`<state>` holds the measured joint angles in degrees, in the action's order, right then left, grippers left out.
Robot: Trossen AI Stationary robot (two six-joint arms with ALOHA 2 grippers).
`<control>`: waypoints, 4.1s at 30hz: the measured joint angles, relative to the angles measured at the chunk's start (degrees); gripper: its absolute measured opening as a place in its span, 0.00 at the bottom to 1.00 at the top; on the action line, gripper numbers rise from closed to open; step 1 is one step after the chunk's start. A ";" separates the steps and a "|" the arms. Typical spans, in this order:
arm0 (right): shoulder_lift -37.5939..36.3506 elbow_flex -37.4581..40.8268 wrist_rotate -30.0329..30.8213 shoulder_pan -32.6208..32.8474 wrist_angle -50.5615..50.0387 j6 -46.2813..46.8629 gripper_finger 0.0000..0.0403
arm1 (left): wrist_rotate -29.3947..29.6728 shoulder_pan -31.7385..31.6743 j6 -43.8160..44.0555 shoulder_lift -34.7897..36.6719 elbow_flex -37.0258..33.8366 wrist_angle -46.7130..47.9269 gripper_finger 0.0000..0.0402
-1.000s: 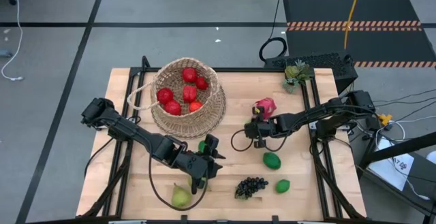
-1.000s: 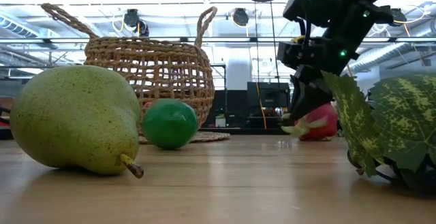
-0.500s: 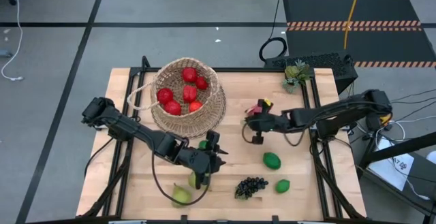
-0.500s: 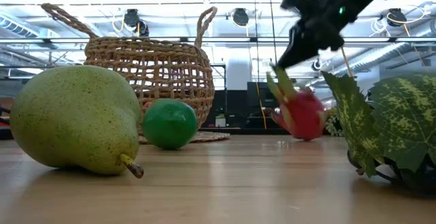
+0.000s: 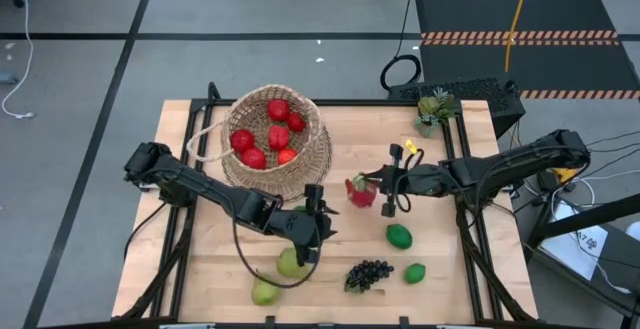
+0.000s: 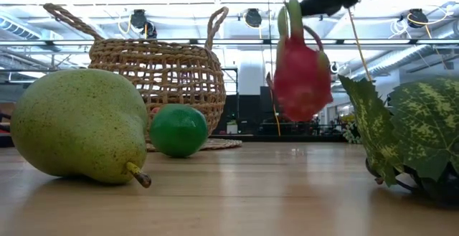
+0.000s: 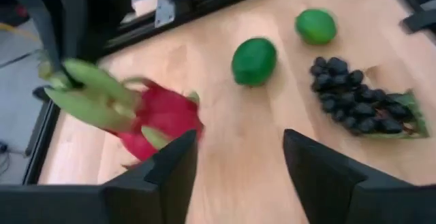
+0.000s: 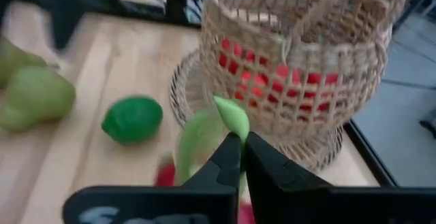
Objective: Build produce basket
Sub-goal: Put the dragon fruit into the basket
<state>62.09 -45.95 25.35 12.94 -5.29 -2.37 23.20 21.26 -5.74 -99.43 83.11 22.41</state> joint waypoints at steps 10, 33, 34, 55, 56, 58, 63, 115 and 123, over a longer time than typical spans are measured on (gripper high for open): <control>-0.51 0.00 0.11 2.22 8.32 -1.41 0.01 | 9.74 -3.10 8.49 -1.75 -0.04 -4.13 0.76; 1.16 -0.04 3.37 4.34 21.45 -1.82 0.01 | 13.30 -3.21 7.18 -1.75 -0.04 -12.65 0.77; 1.52 -0.04 3.59 4.34 21.80 -2.04 0.01 | 13.34 -3.33 6.89 -1.75 -0.04 -13.01 0.76; 2.79 -0.04 3.17 4.82 24.57 -2.99 0.01 | 13.43 -4.38 1.82 -1.75 -0.04 -13.26 0.24; 2.79 -0.04 3.15 4.83 24.49 -3.02 0.01 | 13.40 -4.38 1.59 -1.75 -0.04 -13.26 0.22; 2.79 -0.04 3.15 4.96 24.36 -3.02 0.01 | 13.34 -4.38 0.92 -1.77 -0.04 -13.26 0.17; 2.79 -0.04 3.15 4.97 23.82 -2.91 0.01 | 12.64 -4.35 -1.23 -1.77 -0.04 -13.25 0.04; -4.44 -0.04 10.62 17.19 16.45 -10.39 0.52 | 8.23 2.44 5.32 42.28 -23.98 -8.15 0.04; -4.44 -0.04 10.62 17.19 16.60 -10.39 0.52 | 10.03 2.40 5.04 51.31 -29.84 -9.54 0.04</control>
<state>57.65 -46.00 35.97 30.13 11.31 -12.75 33.23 23.66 -0.70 -48.13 53.27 12.87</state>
